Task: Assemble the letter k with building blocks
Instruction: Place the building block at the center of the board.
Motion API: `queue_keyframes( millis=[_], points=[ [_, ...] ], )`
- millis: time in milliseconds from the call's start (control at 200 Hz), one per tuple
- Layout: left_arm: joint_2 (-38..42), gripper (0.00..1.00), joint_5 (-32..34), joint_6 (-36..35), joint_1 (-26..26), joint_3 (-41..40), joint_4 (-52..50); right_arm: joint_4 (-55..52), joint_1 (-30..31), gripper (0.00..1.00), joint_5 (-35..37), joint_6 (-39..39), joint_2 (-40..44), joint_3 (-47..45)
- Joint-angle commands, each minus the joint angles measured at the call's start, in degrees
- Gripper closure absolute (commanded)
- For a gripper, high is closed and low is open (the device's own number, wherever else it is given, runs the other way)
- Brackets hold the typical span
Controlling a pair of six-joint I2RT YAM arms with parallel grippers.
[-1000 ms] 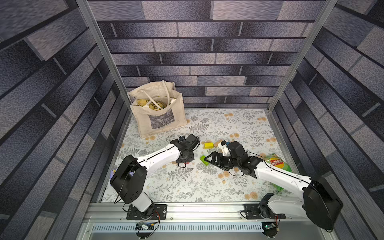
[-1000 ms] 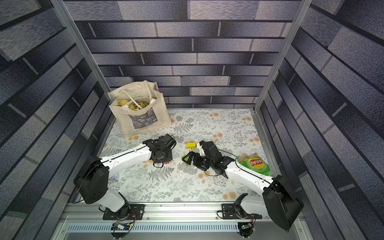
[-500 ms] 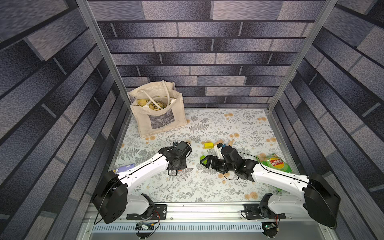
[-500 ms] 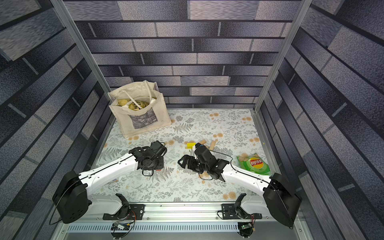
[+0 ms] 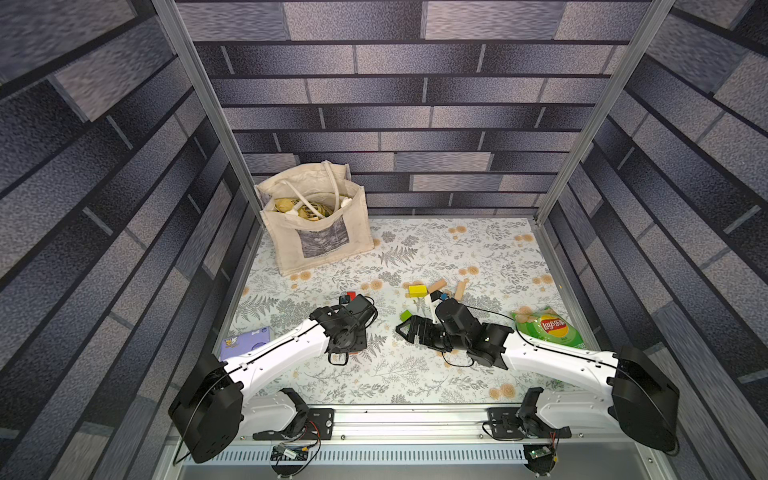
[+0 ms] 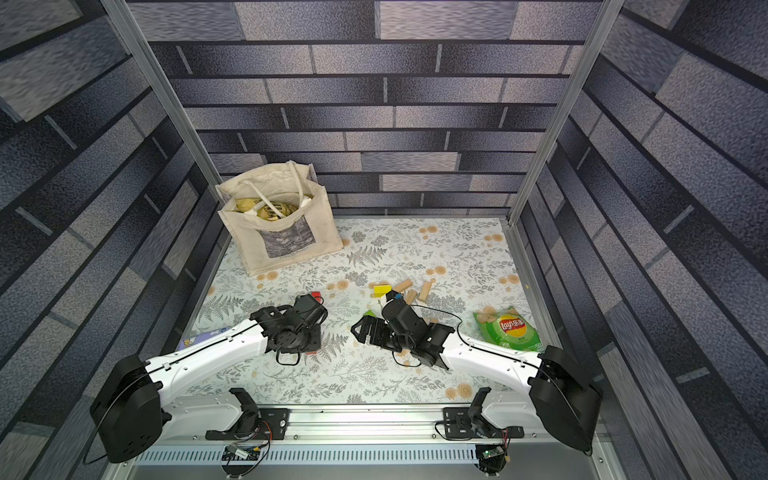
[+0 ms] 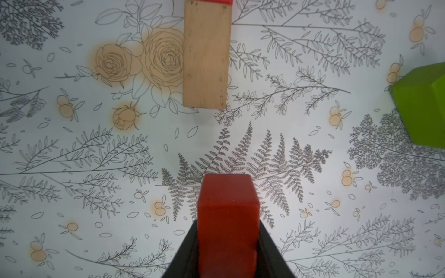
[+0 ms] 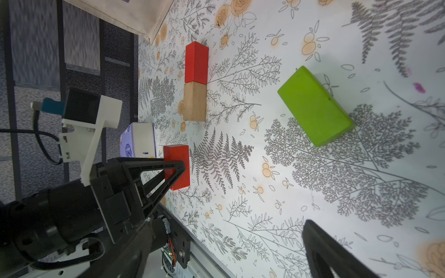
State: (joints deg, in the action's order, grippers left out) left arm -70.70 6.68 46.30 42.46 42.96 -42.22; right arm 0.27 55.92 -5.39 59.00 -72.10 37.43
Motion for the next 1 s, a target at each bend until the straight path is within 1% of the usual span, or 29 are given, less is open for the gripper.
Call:
queue_keyframes(
  millis=[0, 331, 626, 811, 912, 997],
  points=[
    [1.48, 0.69, 0.27, 2.21, 0.76, -1.05, -0.22, 0.34, 1.0, 0.0, 1.46, 0.53, -0.59, 0.86],
    [1.83, 0.66, 0.63, 3.13, 0.96, -3.36, 0.96, 0.67, 1.45, 0.0, 1.34, 0.58, -0.84, 0.15],
    [0.74, 0.65, -0.51, 1.58, -1.01, -3.29, 1.17, 1.91, 1.52, 0.0, 0.88, 0.89, -1.78, -0.06],
    [0.31, 0.63, -2.27, -0.3, -3.34, -3.5, 1.37, 2.1, 1.46, 0.0, 0.81, 0.94, -2.08, 0.01],
    [-1.21, 0.63, -3.73, -2.79, -5.09, -2.63, 0.79, 2.02, 1.47, 0.0, 1.08, 1.0, -2.0, -0.08],
    [-2.82, 0.63, -3.86, -4.45, -5.61, -1.67, 0.34, 1.61, 1.47, 0.0, 1.31, 1.16, -1.91, -0.03]
  ],
)
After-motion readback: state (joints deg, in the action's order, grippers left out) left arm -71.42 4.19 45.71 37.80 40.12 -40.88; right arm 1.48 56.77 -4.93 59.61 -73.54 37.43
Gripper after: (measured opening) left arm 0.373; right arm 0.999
